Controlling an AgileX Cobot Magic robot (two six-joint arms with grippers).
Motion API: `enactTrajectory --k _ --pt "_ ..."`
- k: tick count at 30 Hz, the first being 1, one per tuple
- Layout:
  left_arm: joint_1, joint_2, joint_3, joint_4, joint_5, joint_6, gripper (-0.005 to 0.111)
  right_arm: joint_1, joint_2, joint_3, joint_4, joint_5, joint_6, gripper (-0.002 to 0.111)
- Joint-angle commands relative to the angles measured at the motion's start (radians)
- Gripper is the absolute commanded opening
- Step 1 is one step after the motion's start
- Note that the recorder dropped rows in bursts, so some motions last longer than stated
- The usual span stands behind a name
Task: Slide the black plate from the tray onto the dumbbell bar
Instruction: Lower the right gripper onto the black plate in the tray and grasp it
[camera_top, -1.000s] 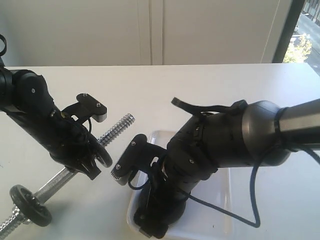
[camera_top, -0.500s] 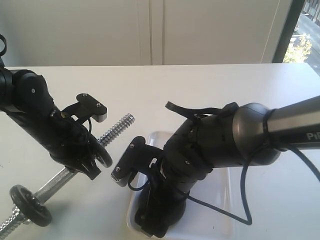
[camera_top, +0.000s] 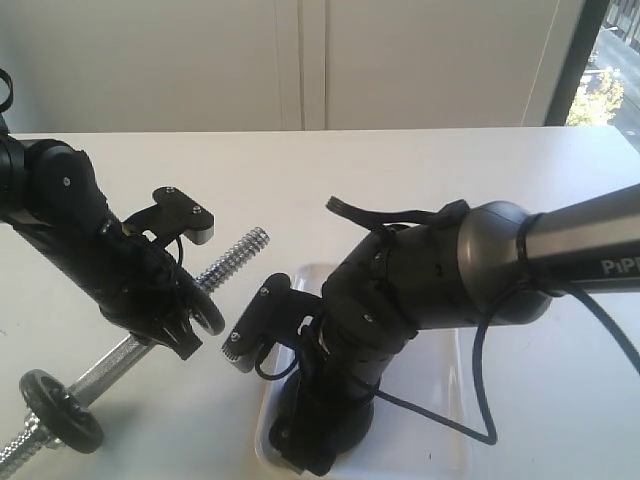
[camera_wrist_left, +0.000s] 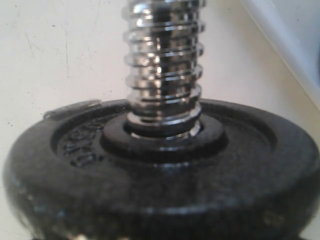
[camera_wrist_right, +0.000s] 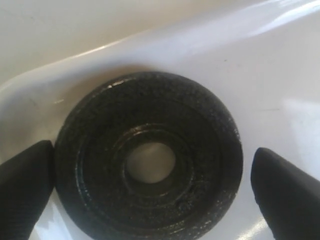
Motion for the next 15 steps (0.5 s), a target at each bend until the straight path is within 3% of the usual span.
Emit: enactTrajectory --k 1,15 --pt "-0.001 -0.037 -0.011 -0.044 -0.038 -0.001 0.0 0.002 0.066 0.02 -0.006 0.059 -0.011 0.104" --pt "-0.001 -0.037 -0.011 -0.044 -0.038 -0.001 0.0 0.002 0.082 0.02 -0.006 0.114 -0.011 0.104"
